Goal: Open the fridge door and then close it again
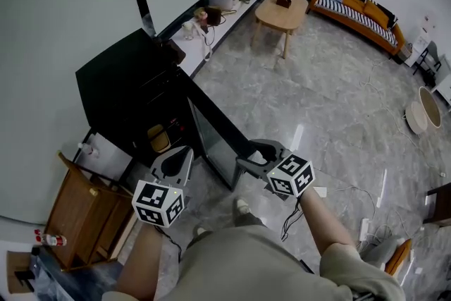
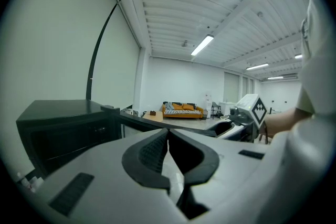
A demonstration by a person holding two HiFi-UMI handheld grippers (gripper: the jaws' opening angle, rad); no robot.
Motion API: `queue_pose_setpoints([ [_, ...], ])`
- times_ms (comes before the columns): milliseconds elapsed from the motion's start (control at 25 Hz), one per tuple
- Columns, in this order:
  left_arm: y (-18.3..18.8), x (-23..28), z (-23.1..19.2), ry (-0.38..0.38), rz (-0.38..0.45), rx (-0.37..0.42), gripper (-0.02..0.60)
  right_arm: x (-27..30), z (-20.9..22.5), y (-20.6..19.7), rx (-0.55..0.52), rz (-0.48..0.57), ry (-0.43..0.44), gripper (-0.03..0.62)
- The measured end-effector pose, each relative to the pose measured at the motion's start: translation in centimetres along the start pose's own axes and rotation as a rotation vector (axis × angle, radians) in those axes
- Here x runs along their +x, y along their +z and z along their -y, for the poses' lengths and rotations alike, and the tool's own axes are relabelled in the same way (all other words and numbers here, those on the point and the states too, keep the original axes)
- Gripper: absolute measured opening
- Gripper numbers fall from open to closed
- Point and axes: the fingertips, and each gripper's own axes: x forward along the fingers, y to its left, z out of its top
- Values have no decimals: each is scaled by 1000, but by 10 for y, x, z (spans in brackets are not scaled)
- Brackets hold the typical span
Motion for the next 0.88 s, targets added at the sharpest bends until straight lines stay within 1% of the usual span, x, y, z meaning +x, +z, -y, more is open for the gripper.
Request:
queue_pose_setpoints([
  [200, -7, -16, -5, 13, -1, -5, 9, 6, -21, 0, 33, 0, 33, 224],
  [880, -26, -58, -32, 79, -3, -37, 9, 41, -79, 6, 47, 2, 124, 230],
])
